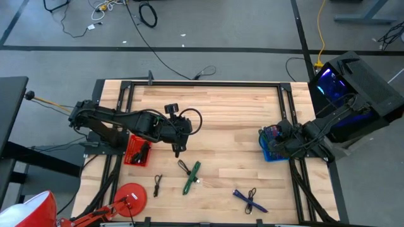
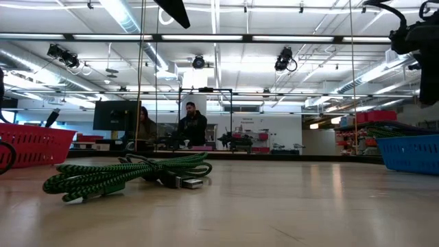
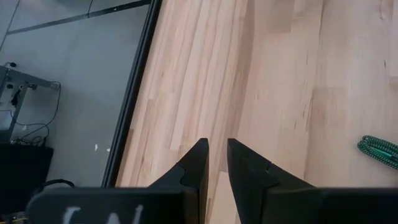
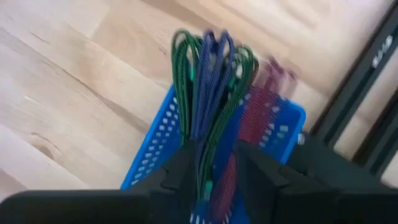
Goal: Pick & Place USB Port
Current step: Put the green charger cable into the blue bin
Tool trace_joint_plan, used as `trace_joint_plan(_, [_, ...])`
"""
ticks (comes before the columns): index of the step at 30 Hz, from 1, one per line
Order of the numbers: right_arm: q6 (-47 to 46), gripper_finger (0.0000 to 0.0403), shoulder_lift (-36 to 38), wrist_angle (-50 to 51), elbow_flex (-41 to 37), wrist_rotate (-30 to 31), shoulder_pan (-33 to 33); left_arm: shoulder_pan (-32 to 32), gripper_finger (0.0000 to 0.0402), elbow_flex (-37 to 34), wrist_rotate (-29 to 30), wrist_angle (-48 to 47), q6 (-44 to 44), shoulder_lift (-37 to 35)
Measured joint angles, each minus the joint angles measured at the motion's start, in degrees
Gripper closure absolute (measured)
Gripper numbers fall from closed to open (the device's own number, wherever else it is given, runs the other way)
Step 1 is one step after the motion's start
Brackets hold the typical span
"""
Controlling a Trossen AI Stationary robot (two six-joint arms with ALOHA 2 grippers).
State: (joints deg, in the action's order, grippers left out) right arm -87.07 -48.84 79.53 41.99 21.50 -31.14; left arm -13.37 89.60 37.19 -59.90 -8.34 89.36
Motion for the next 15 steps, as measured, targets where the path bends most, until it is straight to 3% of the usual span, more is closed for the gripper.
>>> trace_joint_plan(9, [7.43, 0.0296, 0.2, -3.13, -0.01, 12.06, 0.02, 0.0, 0.0337, 0.0, -0.56, 0.02, -0.02, 0.0])
trace_joint_plan(15, [29.6, 0.0289, -0.14, -26.47, -0.02, 13.87, 0.0, 0.0, 0.0337, 0.05, -9.86, 0.03, -5.02, 0.32])
